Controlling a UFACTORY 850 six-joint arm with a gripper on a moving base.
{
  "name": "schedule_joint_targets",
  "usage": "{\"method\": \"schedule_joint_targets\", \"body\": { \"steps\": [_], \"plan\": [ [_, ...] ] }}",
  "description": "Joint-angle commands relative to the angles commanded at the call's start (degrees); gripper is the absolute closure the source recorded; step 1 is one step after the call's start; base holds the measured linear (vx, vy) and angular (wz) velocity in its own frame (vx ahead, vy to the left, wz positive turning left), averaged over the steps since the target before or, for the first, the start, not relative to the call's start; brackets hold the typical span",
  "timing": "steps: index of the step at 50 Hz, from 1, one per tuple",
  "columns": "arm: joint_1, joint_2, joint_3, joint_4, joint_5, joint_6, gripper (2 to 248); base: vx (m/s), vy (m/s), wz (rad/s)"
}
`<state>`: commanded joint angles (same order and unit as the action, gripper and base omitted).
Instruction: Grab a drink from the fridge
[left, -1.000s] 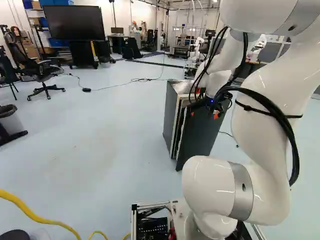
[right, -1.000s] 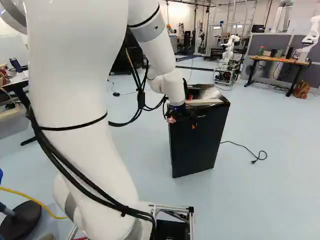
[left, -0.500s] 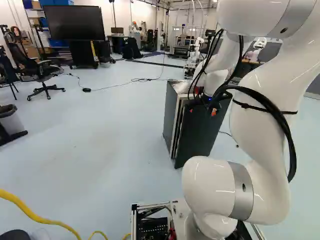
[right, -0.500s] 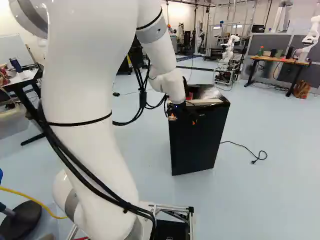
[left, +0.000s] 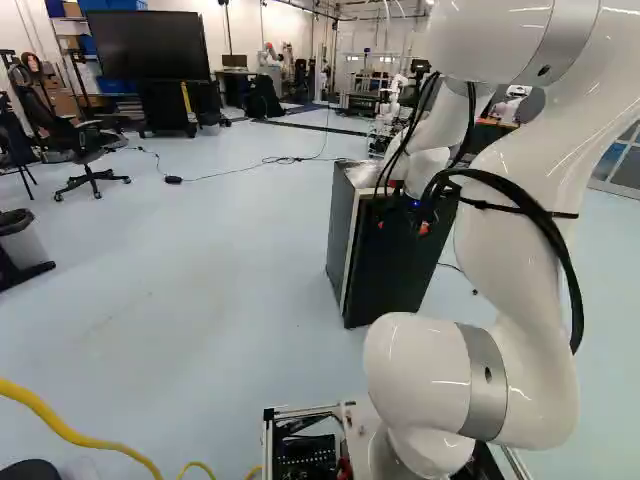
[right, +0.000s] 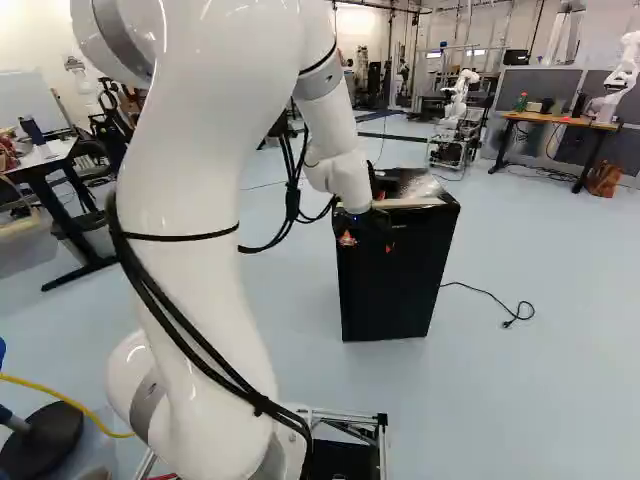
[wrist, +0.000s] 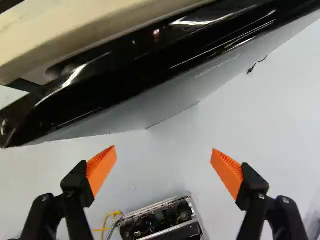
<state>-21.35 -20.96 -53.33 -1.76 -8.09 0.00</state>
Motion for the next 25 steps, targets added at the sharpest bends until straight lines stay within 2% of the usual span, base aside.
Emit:
{"method": "schedule_joint_targets", "body": {
  "steps": [25],
  "plan": [
    [0.0,-1.1,-0.4,0.0,7.2,0.0,3,0.0,0.0,0.0]
  ]
}}
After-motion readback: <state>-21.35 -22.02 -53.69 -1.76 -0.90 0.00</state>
